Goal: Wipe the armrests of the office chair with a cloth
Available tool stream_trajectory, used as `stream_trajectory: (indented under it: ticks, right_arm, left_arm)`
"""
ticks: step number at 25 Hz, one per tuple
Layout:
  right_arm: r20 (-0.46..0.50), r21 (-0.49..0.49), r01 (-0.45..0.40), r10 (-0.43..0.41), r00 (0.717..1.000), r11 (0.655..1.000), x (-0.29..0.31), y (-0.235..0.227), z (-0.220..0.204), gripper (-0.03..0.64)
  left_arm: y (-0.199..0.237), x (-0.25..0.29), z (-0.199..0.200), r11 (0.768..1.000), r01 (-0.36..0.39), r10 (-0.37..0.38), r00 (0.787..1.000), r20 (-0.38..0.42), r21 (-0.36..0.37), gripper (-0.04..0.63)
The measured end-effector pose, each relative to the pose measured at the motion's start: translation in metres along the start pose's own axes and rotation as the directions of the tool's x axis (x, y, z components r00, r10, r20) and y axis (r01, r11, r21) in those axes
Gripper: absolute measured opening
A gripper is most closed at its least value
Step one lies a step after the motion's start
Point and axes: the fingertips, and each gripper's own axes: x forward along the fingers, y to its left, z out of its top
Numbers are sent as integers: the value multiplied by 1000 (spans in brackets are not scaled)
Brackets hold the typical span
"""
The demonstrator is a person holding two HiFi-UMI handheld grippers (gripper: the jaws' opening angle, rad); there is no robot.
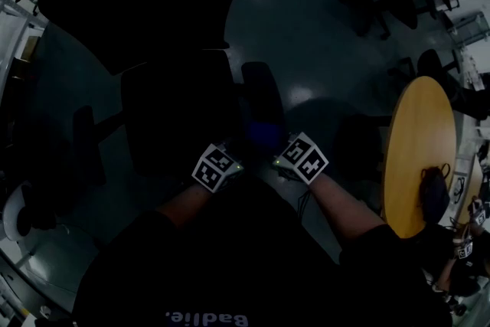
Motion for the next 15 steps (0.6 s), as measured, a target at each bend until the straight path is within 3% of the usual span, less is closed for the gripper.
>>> stream_trajectory:
  ticks: [8, 15]
  right_arm:
    - [-11, 119, 108, -108, 994, 987, -5, 27, -23, 84]
    - [71, 311, 162, -193, 979, 936, -8, 57, -25, 84]
  left_arm:
    - [-1, -43, -23, 999, 41, -39, 998, -41, 36, 17]
    - [11, -104, -45, 999, 49, -49, 999, -21, 8, 16]
